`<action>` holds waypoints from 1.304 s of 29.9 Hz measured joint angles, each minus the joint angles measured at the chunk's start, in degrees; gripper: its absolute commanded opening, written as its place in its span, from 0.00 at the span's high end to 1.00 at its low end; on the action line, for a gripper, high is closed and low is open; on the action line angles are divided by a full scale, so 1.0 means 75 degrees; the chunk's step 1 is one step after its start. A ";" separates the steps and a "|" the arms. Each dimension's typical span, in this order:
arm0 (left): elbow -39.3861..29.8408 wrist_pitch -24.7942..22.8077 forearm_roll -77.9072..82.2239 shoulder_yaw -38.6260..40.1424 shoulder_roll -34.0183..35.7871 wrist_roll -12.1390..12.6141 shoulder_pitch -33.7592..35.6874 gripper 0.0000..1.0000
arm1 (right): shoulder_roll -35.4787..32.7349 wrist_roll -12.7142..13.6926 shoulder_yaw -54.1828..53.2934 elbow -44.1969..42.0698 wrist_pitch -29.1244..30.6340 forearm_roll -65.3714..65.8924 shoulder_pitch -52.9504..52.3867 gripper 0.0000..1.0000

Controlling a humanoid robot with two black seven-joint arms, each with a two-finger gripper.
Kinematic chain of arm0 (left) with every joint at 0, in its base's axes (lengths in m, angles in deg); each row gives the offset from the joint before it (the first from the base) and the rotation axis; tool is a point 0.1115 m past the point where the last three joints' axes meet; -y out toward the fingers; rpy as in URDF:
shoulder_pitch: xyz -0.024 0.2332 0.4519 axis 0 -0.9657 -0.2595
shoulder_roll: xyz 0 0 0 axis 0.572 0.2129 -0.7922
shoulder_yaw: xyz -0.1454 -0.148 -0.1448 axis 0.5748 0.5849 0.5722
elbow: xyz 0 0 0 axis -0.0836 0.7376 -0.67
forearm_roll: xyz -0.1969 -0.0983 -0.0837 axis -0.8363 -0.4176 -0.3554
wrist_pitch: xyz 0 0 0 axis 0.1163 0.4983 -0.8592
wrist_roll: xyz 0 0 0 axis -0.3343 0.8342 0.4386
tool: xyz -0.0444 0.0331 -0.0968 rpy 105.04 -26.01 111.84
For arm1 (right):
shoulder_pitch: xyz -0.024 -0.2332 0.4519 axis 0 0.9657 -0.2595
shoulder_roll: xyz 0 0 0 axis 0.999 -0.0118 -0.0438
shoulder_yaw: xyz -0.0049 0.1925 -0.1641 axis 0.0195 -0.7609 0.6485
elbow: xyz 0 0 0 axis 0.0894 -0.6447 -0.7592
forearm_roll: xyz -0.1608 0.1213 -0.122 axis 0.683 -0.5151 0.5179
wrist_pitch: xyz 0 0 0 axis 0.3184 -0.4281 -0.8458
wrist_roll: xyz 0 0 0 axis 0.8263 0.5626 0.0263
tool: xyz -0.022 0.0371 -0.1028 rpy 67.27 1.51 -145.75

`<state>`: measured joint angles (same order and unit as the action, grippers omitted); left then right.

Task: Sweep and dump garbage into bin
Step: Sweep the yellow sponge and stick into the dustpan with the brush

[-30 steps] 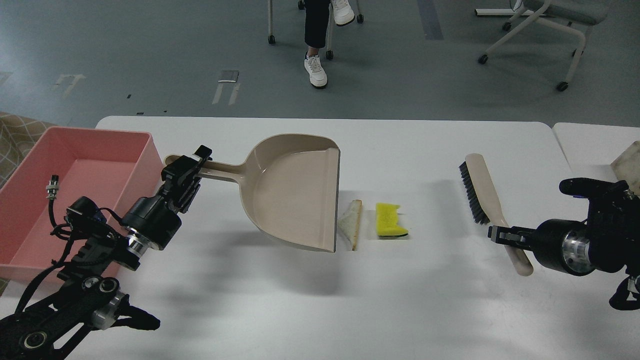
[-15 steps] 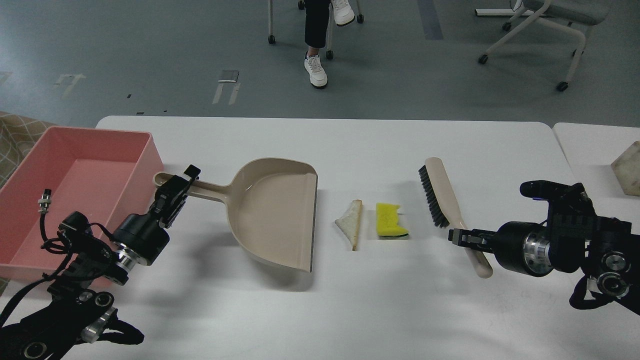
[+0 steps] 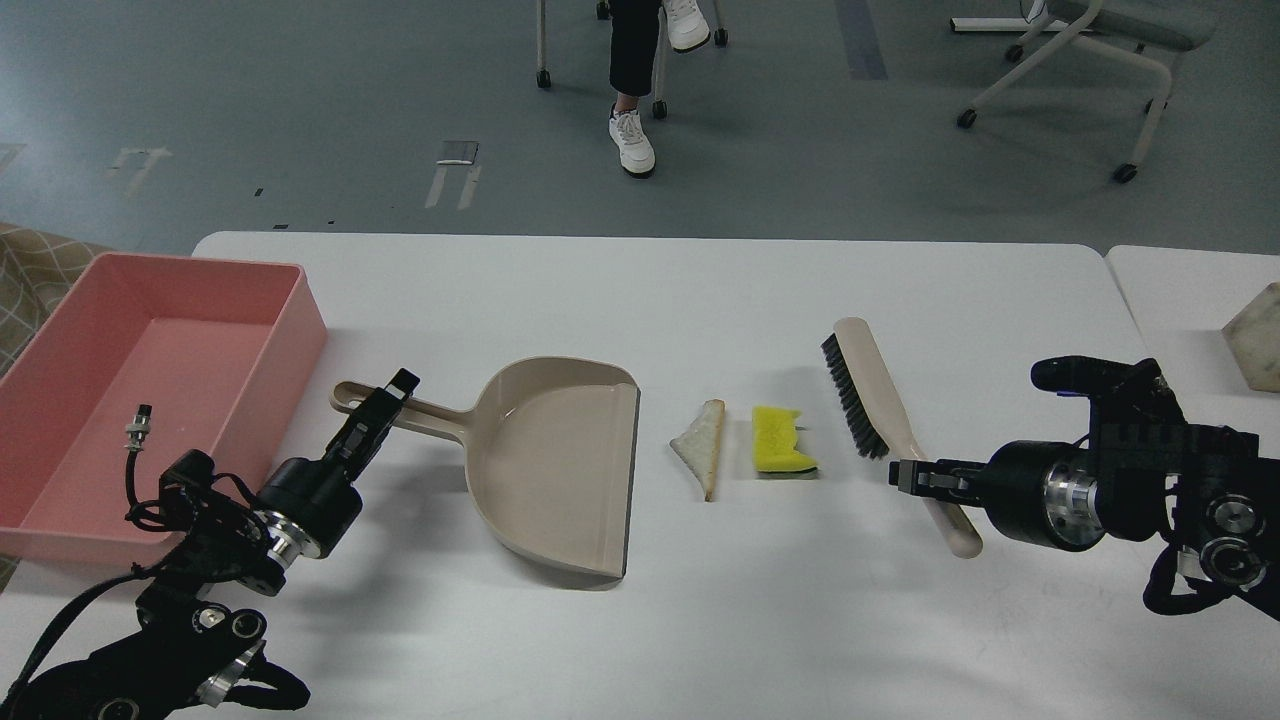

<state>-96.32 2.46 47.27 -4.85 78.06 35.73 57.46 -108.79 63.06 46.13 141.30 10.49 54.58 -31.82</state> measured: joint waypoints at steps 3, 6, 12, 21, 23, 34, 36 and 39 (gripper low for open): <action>0.0093 0.0002 -0.0015 -0.0003 -0.0020 0.0131 0.0122 1.00 | 0.0063 0.0000 0.0000 0.0003 0.0040 -0.0002 0.0041 1.00; 0.0379 0.0001 -0.0017 -0.0008 -0.0161 0.0157 0.0245 1.00 | 0.0088 0.0000 0.0019 0.0003 0.0047 -0.0002 0.0054 1.00; 0.0712 0.0006 -0.0011 -0.0010 -0.0468 0.0177 0.0343 1.00 | 0.0102 0.0000 0.0048 0.0003 0.0063 -0.0002 0.0056 1.00; 0.0482 0.0090 0.0016 -0.0032 -0.0747 0.0248 0.0373 1.00 | 0.0214 0.0000 0.0108 -0.0003 0.0088 -0.0002 0.0107 1.00; 0.0438 0.0160 -0.0002 -0.0024 -0.0754 0.0262 0.0373 1.00 | 0.0249 0.0000 0.0113 -0.0007 0.0098 -0.0002 0.0109 1.00; 0.0419 0.0365 -0.0016 -0.0002 -0.0859 0.0407 0.0377 1.00 | 0.0553 0.0000 0.0114 -0.0055 0.0102 -0.0015 0.0185 1.00; 0.0417 0.0368 -0.0007 -0.0006 -0.0858 0.0396 0.0375 1.00 | 0.0693 0.0000 0.0114 -0.0066 0.0102 -0.0016 0.0186 1.00; 0.0391 0.0370 0.0000 -0.0011 -0.0853 0.0382 0.0365 1.00 | 0.0919 0.0000 0.0114 -0.0087 0.0102 -0.0016 0.0143 1.00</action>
<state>-93.38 5.23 47.27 -4.93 71.67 38.59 60.20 -101.90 63.06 46.98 140.65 11.25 54.47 -30.75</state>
